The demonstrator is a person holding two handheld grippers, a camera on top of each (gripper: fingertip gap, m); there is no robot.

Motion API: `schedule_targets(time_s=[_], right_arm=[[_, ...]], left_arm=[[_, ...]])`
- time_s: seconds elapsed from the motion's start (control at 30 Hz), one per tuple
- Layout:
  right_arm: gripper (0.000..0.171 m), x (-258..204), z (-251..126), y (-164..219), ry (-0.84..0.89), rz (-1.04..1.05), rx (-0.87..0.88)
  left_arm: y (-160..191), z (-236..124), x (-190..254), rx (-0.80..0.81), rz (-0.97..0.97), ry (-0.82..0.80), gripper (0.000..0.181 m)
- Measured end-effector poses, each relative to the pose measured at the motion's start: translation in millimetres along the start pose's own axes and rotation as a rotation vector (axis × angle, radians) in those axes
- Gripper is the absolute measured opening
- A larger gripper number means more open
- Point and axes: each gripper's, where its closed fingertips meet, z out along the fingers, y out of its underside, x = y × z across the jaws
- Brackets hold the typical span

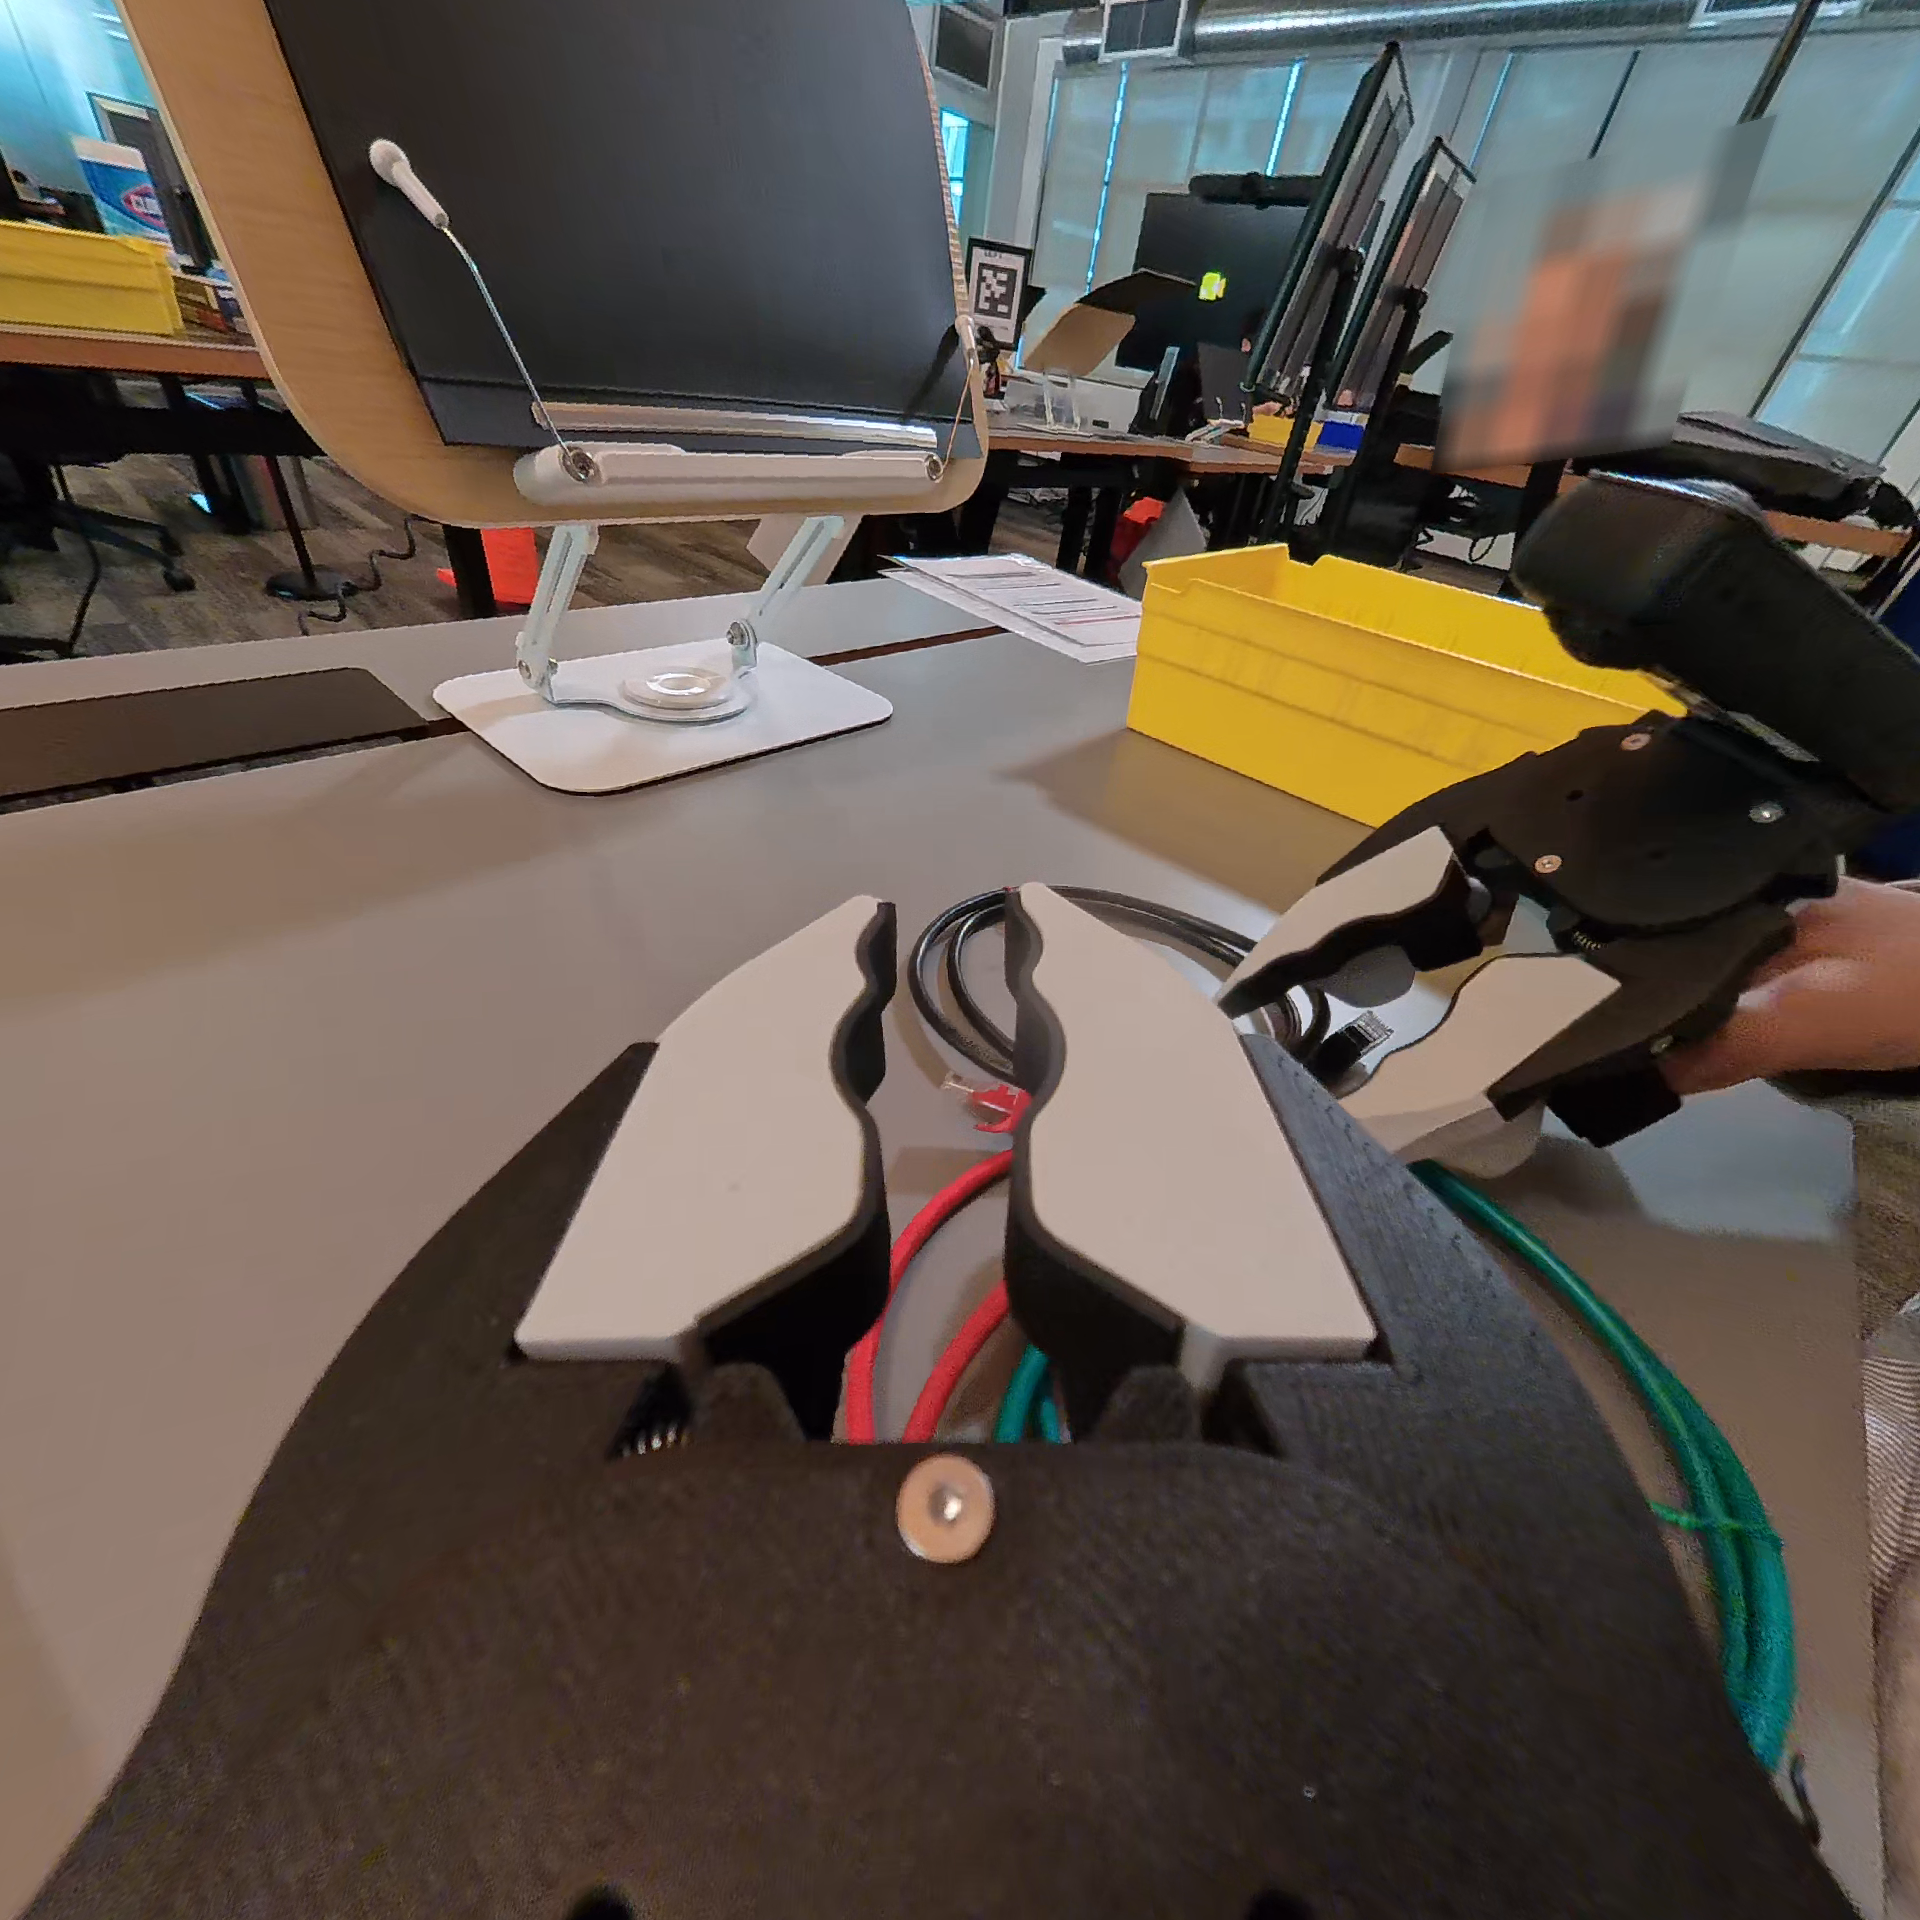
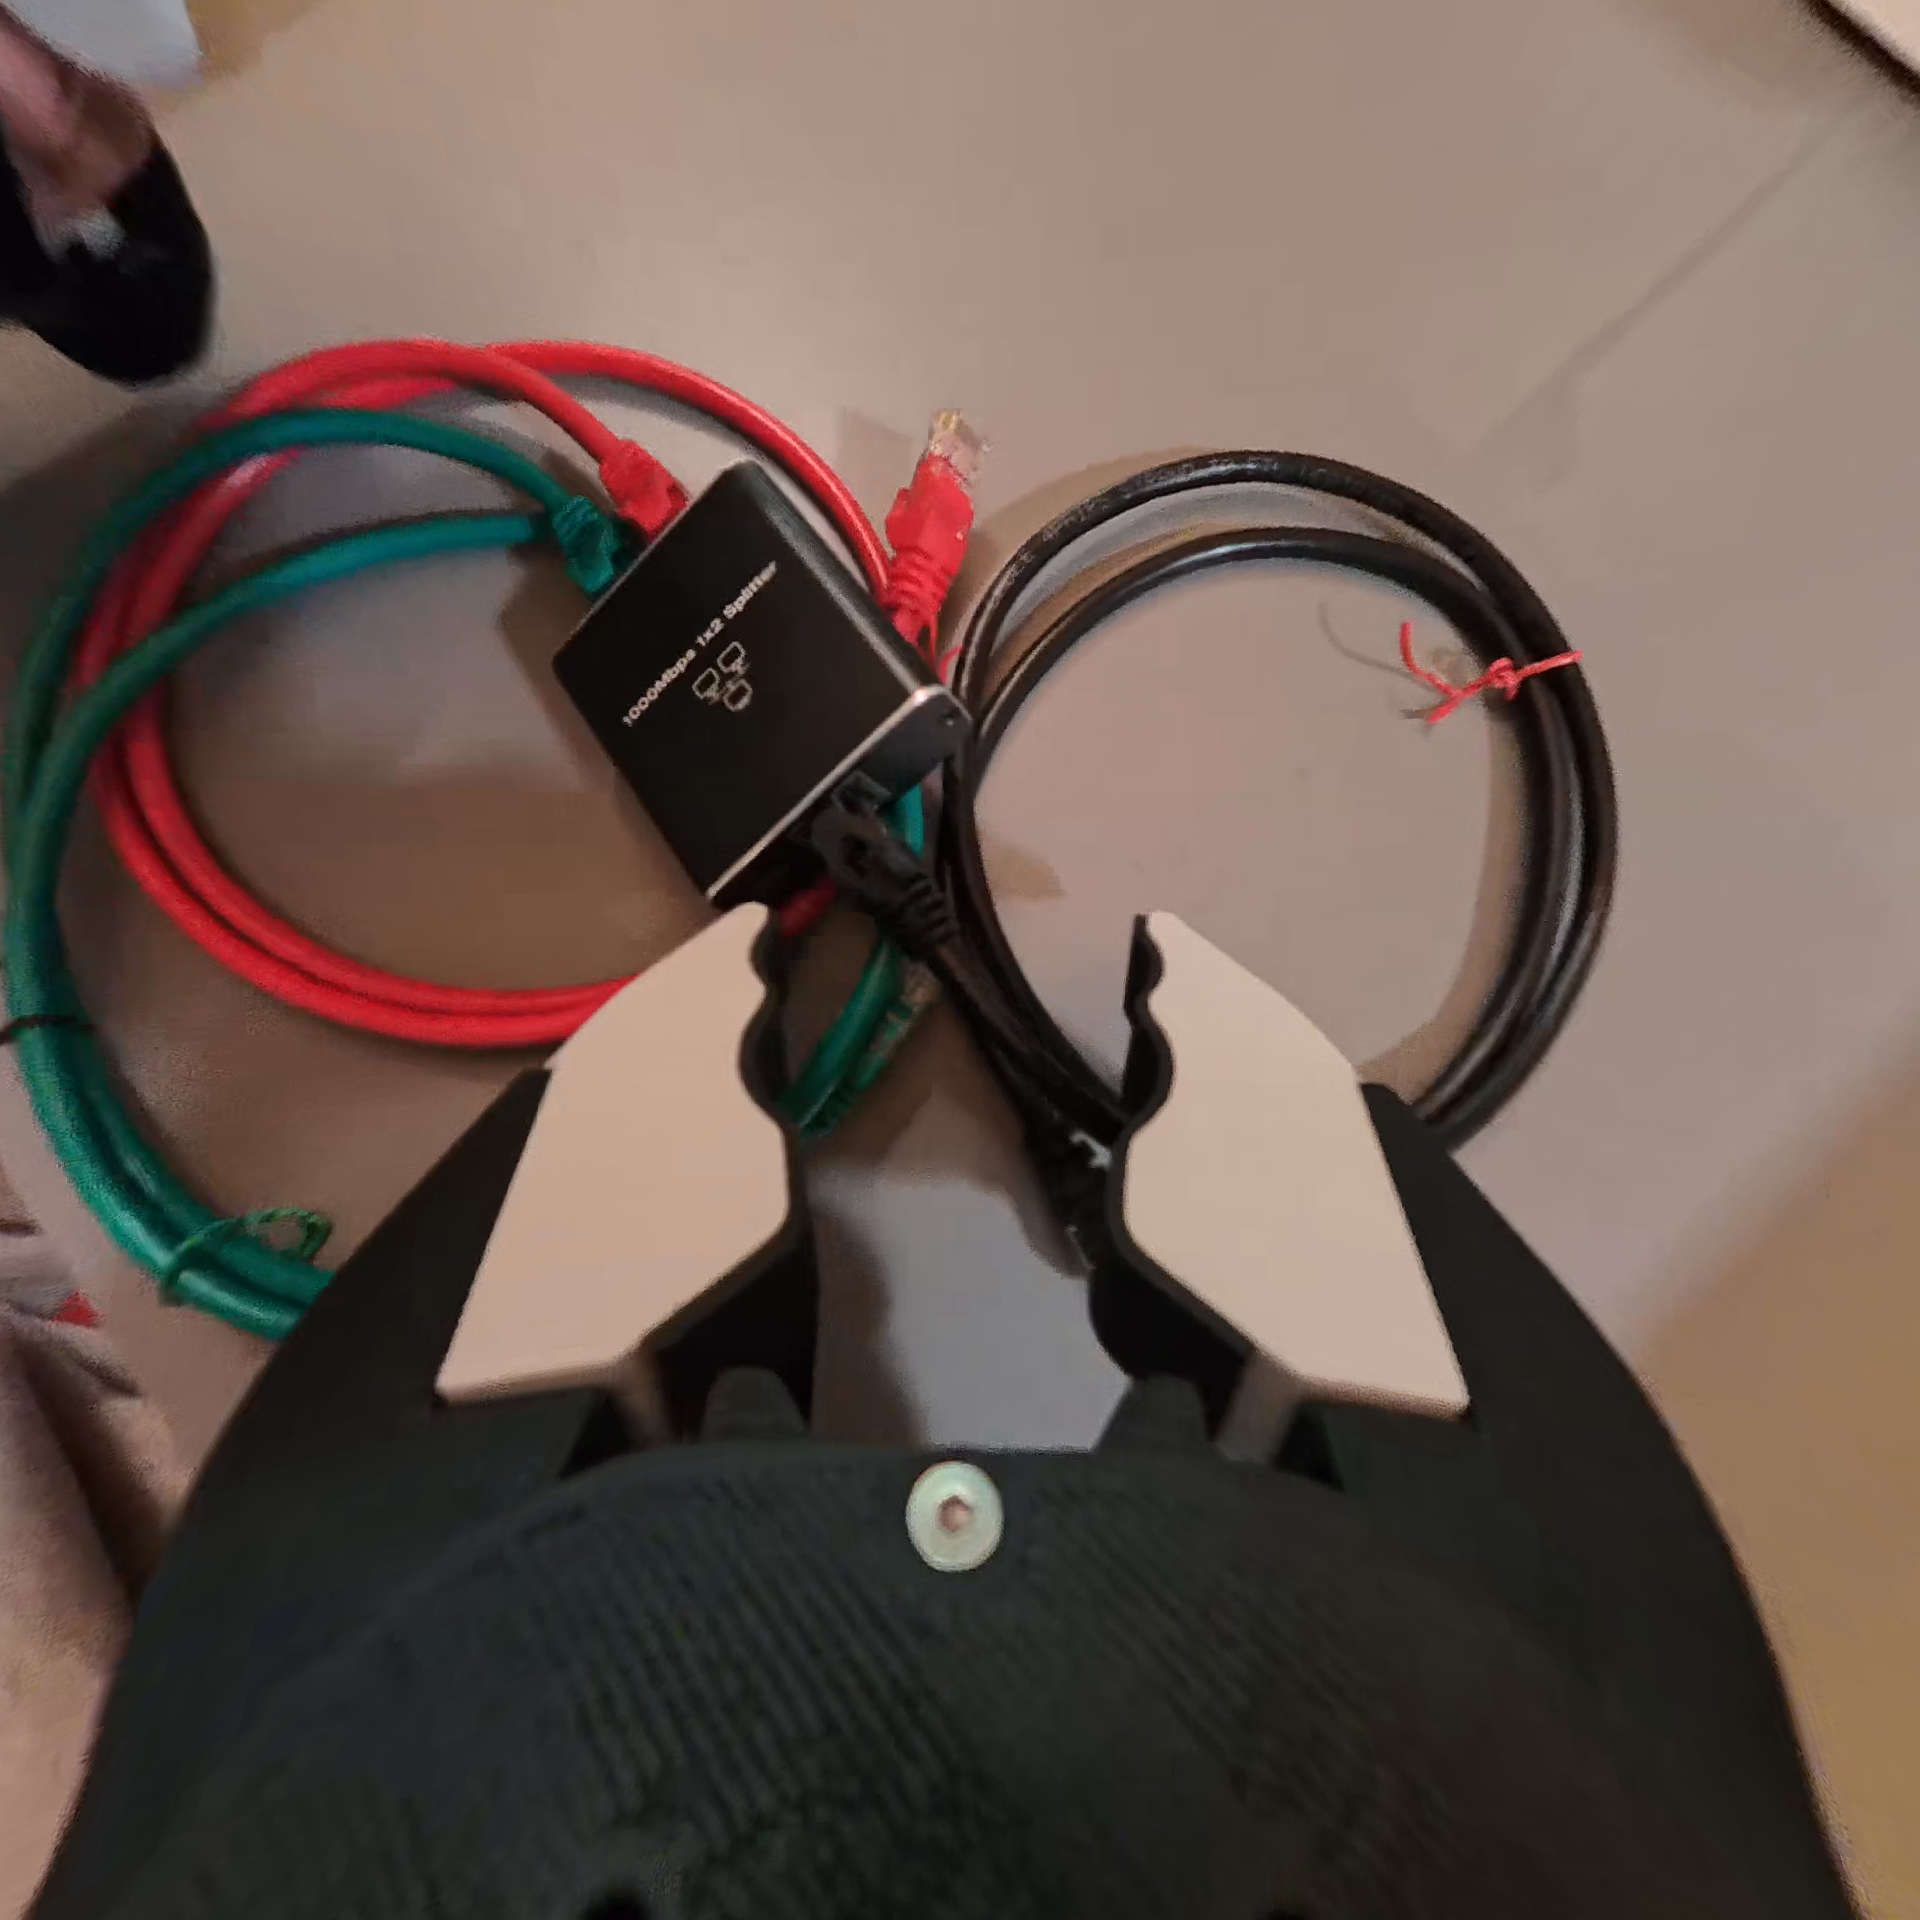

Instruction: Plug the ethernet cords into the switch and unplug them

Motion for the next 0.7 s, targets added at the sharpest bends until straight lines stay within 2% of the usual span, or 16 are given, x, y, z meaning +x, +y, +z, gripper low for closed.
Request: schedule_targets(time_s=[0.13, 0.2, 0.4, 0.5, 0.57, 0.6, 0.63, 0.67, 0.7], right_arm=[[0.086, -9, -1, -8, -0.09, 0.064, 0.046], [0.089, -12, -1, -9, -0.101, 0.068, 0.046], [0.123, -21, 16, 11, 0.003, -0.05, -0.122], [0.124, -21, 18, 13, -0.004, -0.039, -0.162], [0.118, -18, 16, 12, -0.004, -0.039, -0.161], [0.105, -16, 13, 11, -0.005, -0.041, -0.156], [0.069, -13, 10, 10, -0.008, -0.049, -0.15], [0.045, -10, 8, 10, -0.008, -0.061, -0.145], [0.038, -8, 7, 11, -0.011, -0.074, -0.14]], left_arm=[[1, 0, -1, -0.002, -0.008, 0.0, 0.02], [1, 0, -2, 0.0, -0.015, 0.0, 0.02], [3, 1, -3, -0.004, -0.041, 0.011, 0.019], [4, 2, -2, -0.007, -0.039, 0.013, 0.019], [3, 2, -1, -0.007, -0.038, 0.015, 0.019], [4, 2, -1, -0.008, -0.037, 0.014, 0.019], [4, 2, -1, -0.009, -0.037, 0.016, 0.019], [4, 2, 0, -0.01, -0.04, 0.019, 0.019], [4, 2, 1, -0.009, -0.042, 0.022, 0.019]])
